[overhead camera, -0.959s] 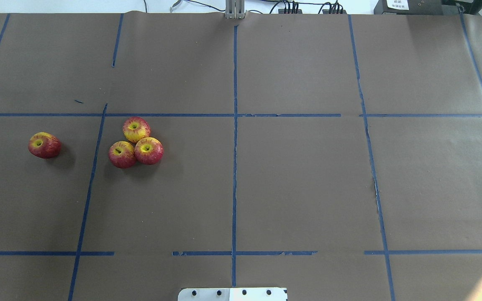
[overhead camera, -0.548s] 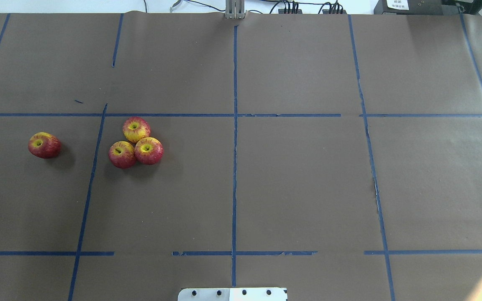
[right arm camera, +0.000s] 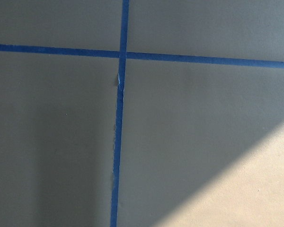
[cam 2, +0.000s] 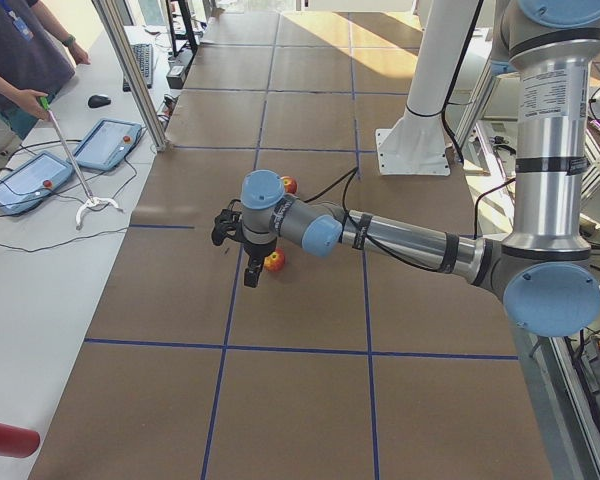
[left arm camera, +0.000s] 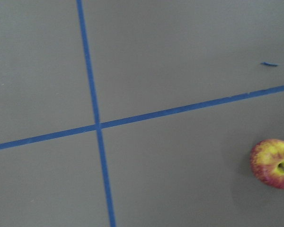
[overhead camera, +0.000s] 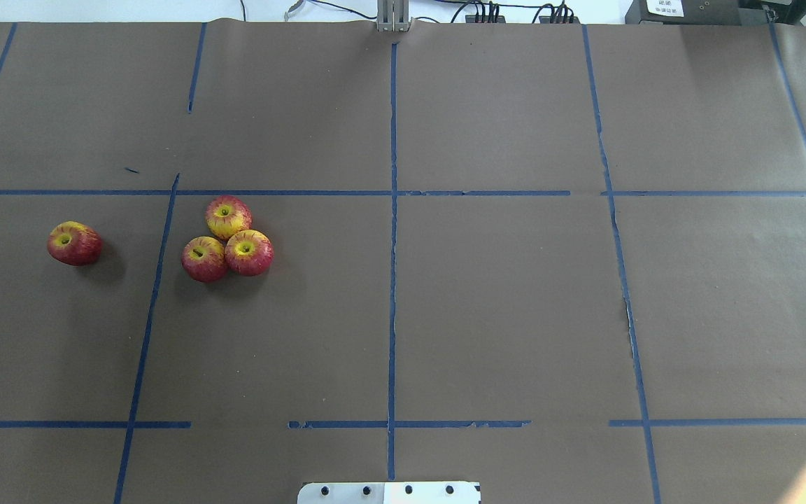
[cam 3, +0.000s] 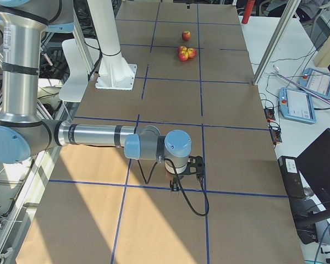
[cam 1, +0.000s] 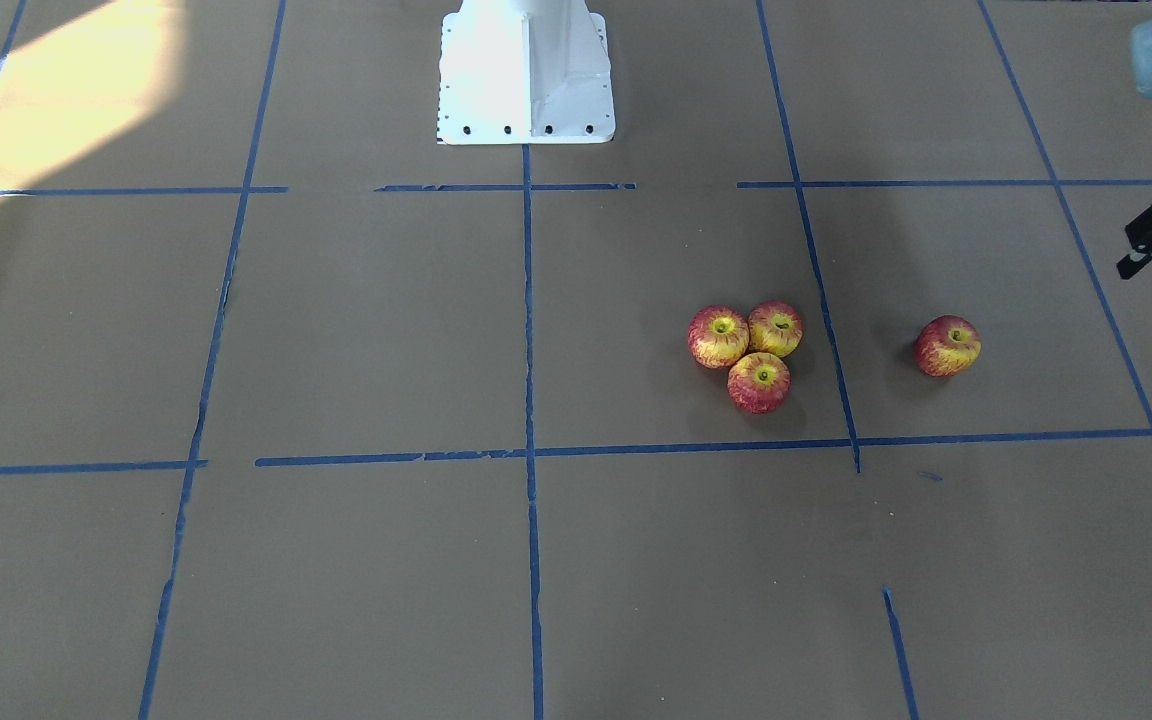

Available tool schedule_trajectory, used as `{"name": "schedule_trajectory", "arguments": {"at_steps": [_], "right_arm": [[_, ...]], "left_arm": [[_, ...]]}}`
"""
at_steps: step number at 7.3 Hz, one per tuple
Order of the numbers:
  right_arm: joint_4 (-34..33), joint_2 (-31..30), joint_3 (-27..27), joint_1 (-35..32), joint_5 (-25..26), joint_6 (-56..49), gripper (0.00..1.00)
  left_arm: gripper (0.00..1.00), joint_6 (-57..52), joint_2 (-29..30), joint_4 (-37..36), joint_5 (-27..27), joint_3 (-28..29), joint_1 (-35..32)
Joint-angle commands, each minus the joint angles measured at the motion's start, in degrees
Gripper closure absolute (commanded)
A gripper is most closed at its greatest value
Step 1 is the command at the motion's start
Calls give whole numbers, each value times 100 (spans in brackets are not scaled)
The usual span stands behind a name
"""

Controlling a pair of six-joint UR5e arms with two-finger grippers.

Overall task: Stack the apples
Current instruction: 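Lower the left gripper onto the lone red-yellow apple and grasp it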

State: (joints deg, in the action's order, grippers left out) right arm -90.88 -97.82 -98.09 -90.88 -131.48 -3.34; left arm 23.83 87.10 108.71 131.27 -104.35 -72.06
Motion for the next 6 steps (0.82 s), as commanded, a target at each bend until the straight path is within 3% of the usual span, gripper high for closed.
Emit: {"name": "schedule_trajectory", "arguments": {"at_steps": [1, 3, 6], "right_arm": [[0, 0, 0, 0, 0, 0, 0], [0, 0, 0, 0, 0, 0, 0], [0, 0, 0, 0, 0, 0, 0]], "left_arm": [[0, 1662, 78, 1061, -713, 142, 1076], [0, 2334, 96, 1625, -1154, 440, 1640], [0, 2731, 394, 1873, -1280, 863, 1941]]}}
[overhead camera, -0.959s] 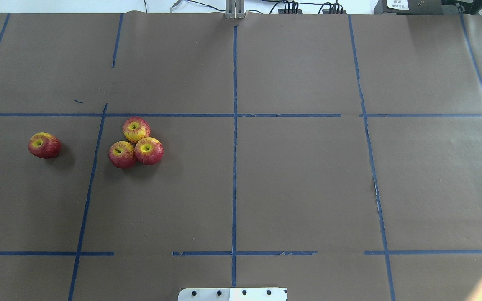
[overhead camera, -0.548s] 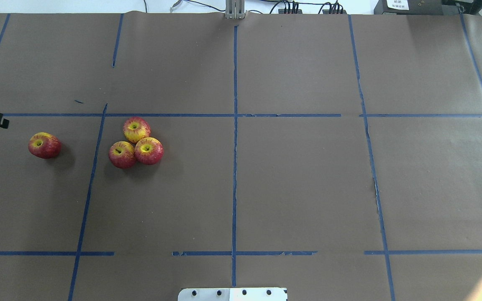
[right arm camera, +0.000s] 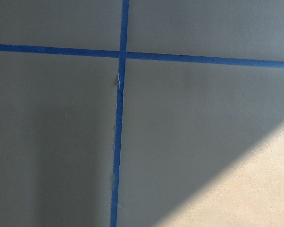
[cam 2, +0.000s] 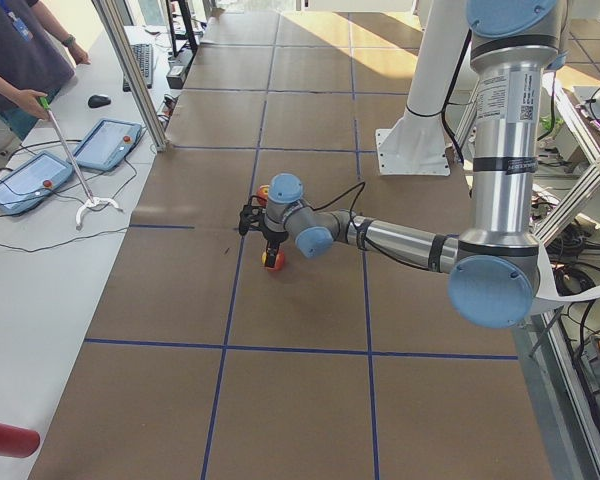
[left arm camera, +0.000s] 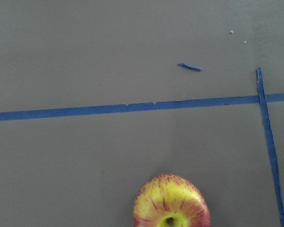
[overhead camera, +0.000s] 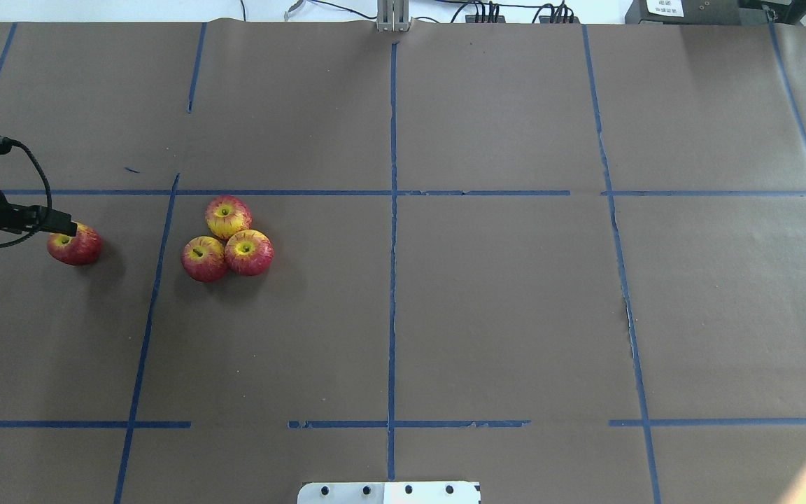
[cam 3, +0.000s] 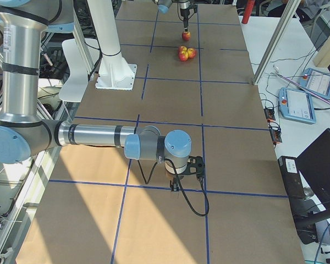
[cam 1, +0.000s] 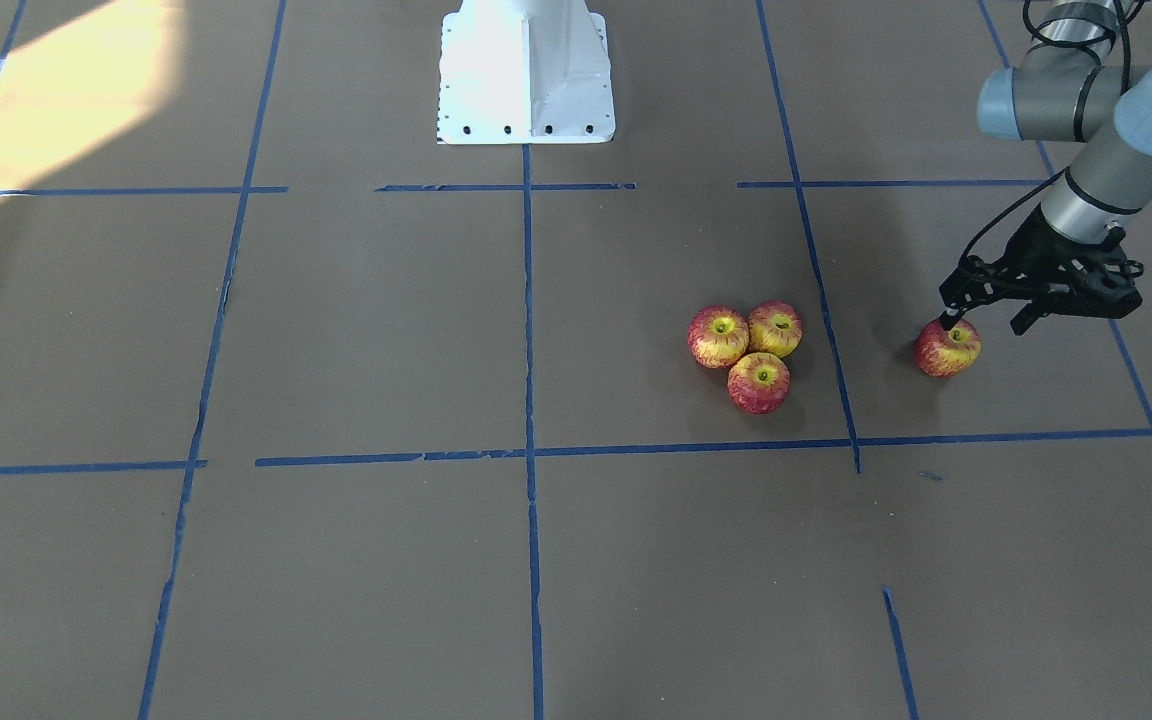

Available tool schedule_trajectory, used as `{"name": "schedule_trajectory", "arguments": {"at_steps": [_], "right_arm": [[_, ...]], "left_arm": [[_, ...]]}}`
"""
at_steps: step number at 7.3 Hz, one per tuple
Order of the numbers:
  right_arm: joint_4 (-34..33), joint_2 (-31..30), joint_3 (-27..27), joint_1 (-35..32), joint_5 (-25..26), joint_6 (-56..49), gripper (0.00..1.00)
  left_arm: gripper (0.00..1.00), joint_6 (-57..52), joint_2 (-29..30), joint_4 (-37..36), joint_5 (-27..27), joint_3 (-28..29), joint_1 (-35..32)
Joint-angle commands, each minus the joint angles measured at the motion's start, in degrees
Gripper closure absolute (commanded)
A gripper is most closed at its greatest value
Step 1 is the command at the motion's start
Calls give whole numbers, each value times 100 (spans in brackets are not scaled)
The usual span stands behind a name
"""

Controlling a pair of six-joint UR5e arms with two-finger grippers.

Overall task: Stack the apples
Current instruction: 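Lower the left gripper onto the lone red-yellow apple and grasp it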

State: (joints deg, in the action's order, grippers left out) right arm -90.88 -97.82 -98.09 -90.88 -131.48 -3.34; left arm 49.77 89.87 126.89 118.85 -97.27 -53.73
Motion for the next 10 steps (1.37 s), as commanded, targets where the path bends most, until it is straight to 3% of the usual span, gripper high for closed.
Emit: {"name": "schedule_trajectory", "arguments": {"at_steps": [1, 8, 9, 10], "right_arm": [[0, 0, 0, 0, 0, 0, 0], [0, 0, 0, 0, 0, 0, 0], [0, 0, 0, 0, 0, 0, 0], [0, 0, 0, 0, 0, 0, 0]], "left_arm": [[0, 138, 136, 64, -150, 191, 169], [1, 156, 250, 73, -169, 613, 380], [13, 156, 250, 73, -152, 604, 381], [51, 147, 259, 73, -125, 613, 372]]}}
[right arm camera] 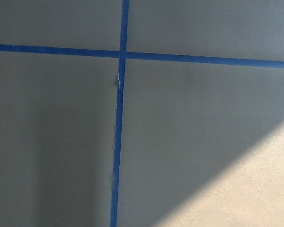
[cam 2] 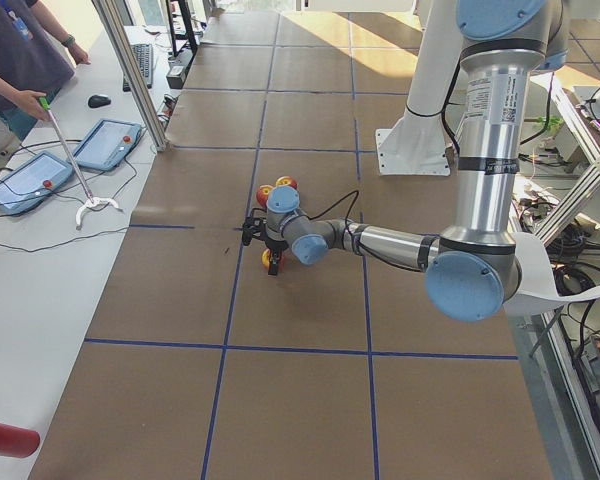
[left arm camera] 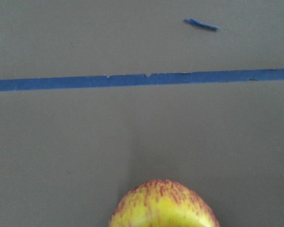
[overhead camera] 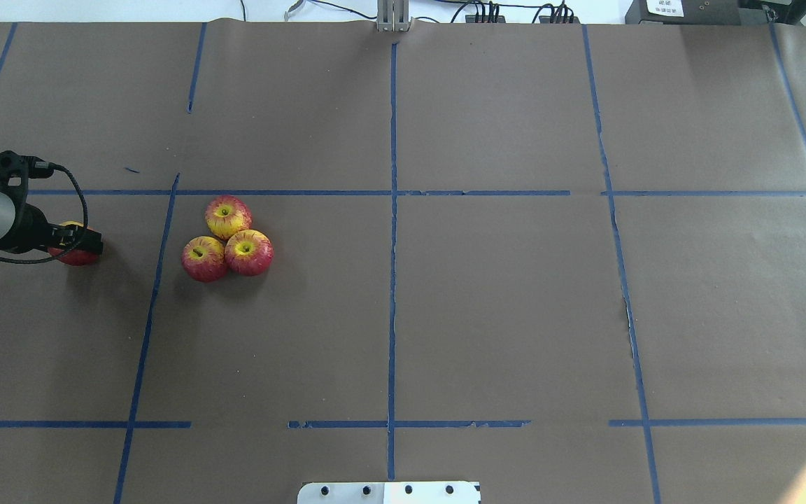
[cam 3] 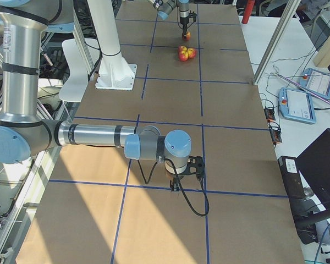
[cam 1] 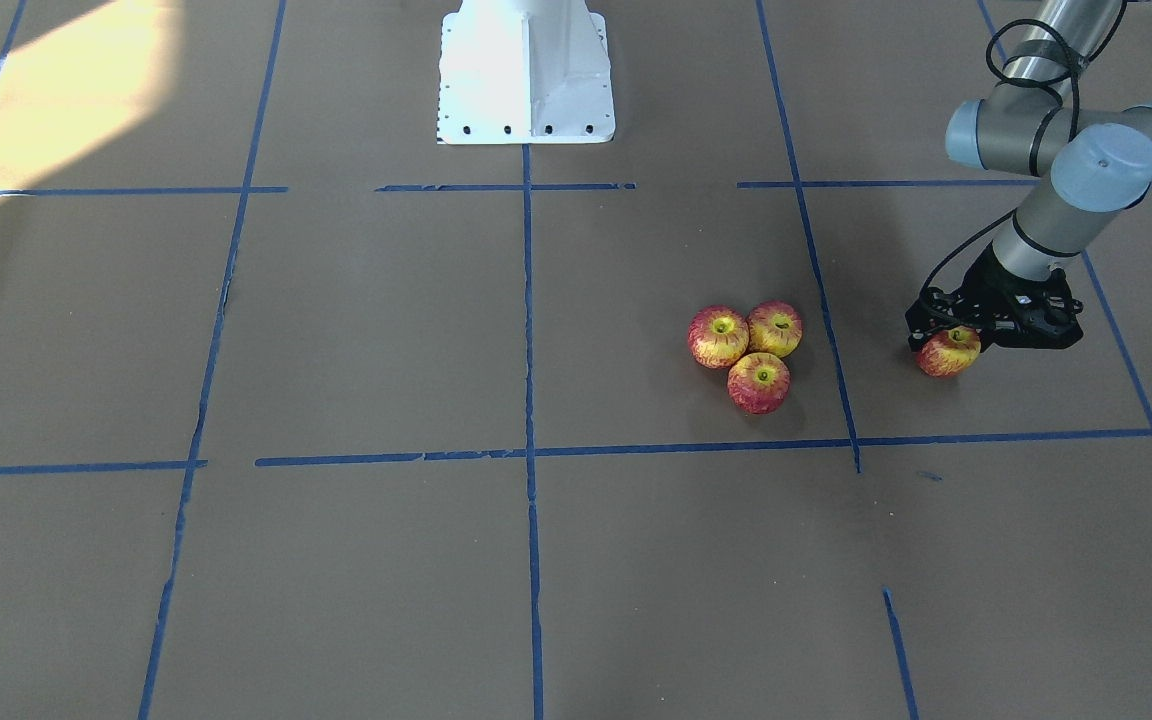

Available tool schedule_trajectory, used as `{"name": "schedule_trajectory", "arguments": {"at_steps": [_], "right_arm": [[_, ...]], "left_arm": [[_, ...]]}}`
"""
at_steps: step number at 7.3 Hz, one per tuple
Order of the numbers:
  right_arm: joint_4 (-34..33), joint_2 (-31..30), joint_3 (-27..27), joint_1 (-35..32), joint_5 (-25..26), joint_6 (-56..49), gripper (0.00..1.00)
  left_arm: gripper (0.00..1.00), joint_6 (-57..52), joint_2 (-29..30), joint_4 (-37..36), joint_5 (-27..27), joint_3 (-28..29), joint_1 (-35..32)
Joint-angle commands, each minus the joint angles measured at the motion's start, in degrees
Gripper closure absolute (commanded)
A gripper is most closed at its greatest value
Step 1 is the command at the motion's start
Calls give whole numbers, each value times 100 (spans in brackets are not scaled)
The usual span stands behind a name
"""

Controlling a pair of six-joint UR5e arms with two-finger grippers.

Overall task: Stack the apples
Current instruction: 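Lower the left gripper onto the lone red-yellow apple and grasp it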

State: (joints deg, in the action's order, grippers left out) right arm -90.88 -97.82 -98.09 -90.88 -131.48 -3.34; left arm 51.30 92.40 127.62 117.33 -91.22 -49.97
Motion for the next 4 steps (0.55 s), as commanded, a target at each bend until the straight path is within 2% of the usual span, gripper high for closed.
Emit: {"name": "schedule_trajectory", "arguments": {"at_steps": [1, 2, 4], "right_arm": [[0, 0, 0, 0, 0, 0, 0], [0, 0, 0, 0, 0, 0, 0], [0, 0, 0, 0, 0, 0, 0]], "left_arm": [[81, -15, 6, -9, 53, -19, -4], [89, -76, -11, -18, 79, -97, -30], [90, -94, -212, -114, 500, -622, -91]]}}
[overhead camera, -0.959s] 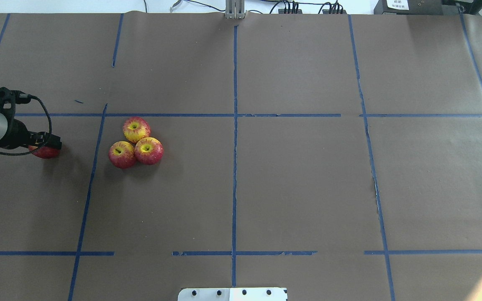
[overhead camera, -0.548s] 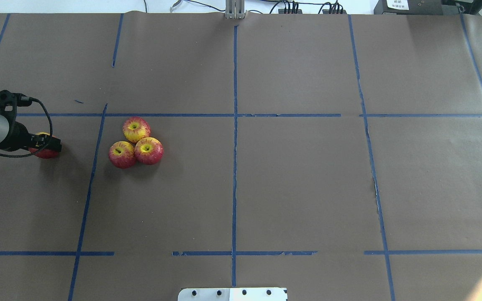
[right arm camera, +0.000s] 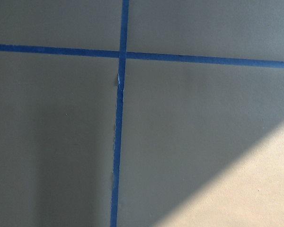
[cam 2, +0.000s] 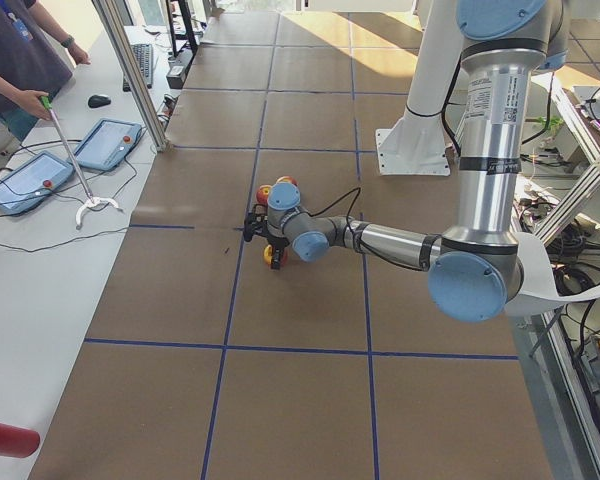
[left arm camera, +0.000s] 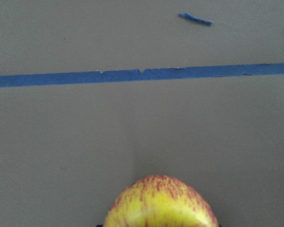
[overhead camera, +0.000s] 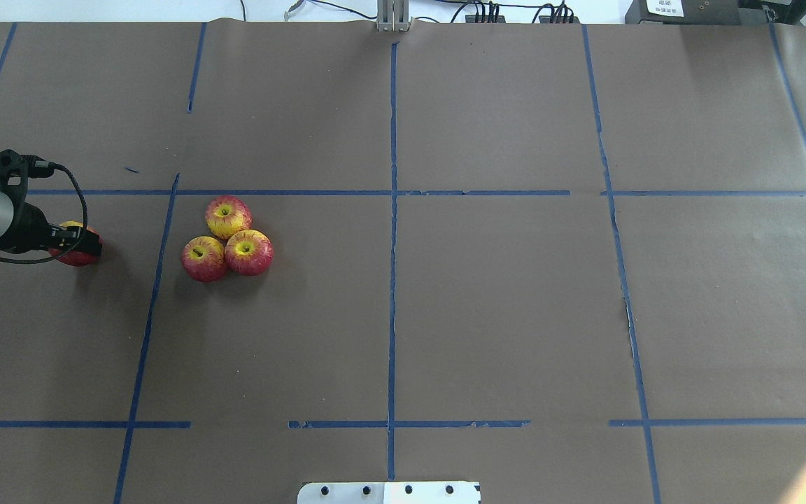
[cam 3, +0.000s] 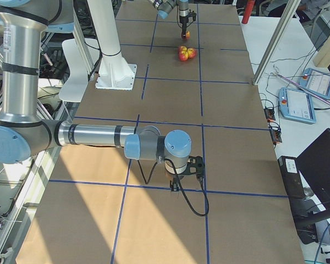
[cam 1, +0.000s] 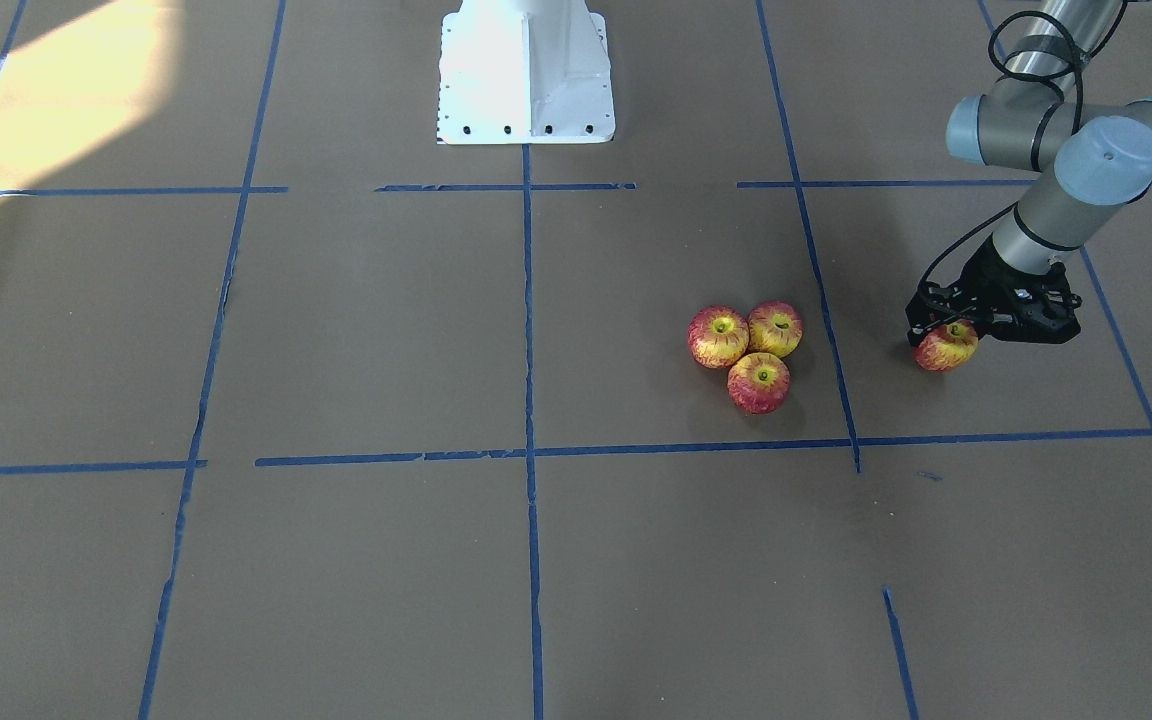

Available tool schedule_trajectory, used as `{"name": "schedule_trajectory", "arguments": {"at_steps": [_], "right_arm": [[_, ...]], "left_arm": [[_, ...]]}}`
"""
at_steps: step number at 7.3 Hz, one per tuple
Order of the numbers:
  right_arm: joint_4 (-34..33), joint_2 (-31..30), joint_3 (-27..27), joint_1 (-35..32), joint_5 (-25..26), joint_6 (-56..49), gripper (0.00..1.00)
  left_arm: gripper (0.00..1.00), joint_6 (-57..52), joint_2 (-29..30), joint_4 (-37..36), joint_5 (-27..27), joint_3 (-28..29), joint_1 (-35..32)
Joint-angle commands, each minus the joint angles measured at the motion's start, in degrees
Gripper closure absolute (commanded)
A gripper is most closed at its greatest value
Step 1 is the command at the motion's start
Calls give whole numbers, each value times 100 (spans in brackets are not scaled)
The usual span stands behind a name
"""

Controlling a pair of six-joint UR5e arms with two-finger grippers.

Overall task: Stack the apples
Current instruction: 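Lift the apple with the left gripper and carry it over the three-apple cluster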

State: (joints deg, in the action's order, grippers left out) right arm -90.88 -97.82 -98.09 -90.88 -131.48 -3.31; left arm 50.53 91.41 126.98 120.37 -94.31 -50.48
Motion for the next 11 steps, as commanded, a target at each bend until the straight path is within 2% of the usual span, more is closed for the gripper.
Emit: {"name": "schedule_trajectory", "arguments": {"at_steps": [1, 4, 7, 10, 11], "right_arm": [[0, 0, 0, 0, 0, -3, 0], [0, 0, 0, 0, 0, -3, 0], [0, 0, 0, 0, 0, 5, 0], [0, 0, 0, 0, 0, -3, 0], [0, 0, 0, 0, 0, -3, 0]], "left_arm": [[89, -17, -237, -268, 197, -699, -85], [89, -26, -11, -1926, 180, -1711, -279], [89, 18, 1287, -3395, 119, -1705, -270], [89, 657, 1958, -3435, 92, -1188, 80], [89, 851, 2055, -3435, -73, -1143, 238]]}}
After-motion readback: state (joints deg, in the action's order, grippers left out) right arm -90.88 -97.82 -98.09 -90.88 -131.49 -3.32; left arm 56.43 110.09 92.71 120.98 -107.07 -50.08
